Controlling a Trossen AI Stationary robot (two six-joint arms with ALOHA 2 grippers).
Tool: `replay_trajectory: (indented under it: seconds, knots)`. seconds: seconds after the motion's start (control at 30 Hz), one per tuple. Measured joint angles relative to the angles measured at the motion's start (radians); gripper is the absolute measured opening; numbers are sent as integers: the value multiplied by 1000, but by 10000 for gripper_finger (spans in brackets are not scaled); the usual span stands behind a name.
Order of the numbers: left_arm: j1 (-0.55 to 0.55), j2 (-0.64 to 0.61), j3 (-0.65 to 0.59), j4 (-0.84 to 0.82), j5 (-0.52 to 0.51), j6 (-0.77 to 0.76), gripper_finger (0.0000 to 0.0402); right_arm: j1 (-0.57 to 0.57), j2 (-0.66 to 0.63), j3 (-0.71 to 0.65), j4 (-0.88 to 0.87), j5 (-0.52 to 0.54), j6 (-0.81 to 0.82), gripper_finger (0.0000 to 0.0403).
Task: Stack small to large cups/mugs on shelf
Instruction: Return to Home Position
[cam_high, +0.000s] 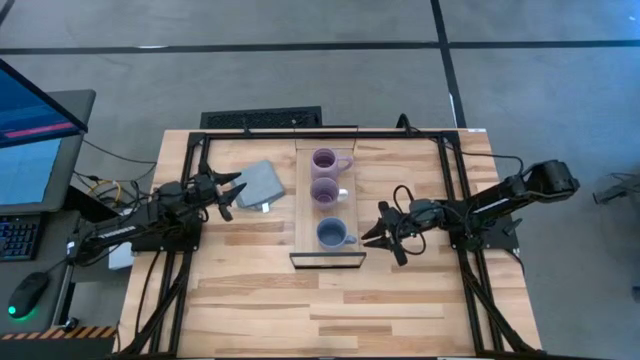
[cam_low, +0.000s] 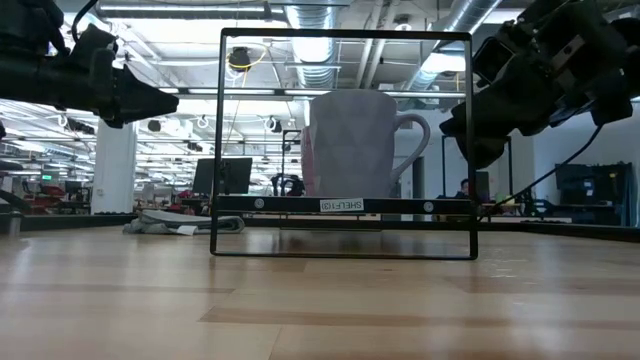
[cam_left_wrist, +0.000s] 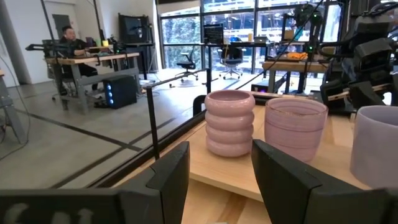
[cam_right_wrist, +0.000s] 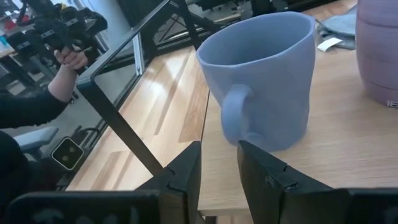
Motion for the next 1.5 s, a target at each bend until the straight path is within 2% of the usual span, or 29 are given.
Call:
replay_trajectory:
  seconds: [0.17, 0.3, 0.37, 0.43, 0.5, 0.57, 0.67, 0.73, 1.3, 1.5]
  knots:
    - [0, 0, 0, 0, 0, -2, 164, -1, 0, 0, 1, 6, 0, 127]
    - [0, 0, 0, 0, 0, -3, 164, -2, -5, 0, 3, 99, -37, 127]
    - [0, 0, 0, 0, 0, -3, 164, -6, -22, 6, 10, 86, -58, 127]
    - [0, 0, 0, 0, 0, -3, 164, -23, -47, 29, -14, 4, -71, 127]
    - [0, 0, 0, 0, 0, 0, 164, -51, -69, 76, -93, -97, -78, 127]
    - [0, 0, -1, 0, 0, 5, 164, -79, -84, 154, -250, -158, -93, 127]
    - [0, 0, -1, 0, -1, 6, 164, -95, -82, 282, -562, -141, -169, 127]
    - [0, 0, -1, 0, -1, 3, 164, -93, -68, 325, -662, -104, -194, 127]
    - [0, 0, -1, -4, 28, 0, 164, -46, -64, 333, -687, -105, -90, 127]
    - [0, 0, -2, -12, 85, 0, 164, -46, -64, 332, -682, -105, -89, 127]
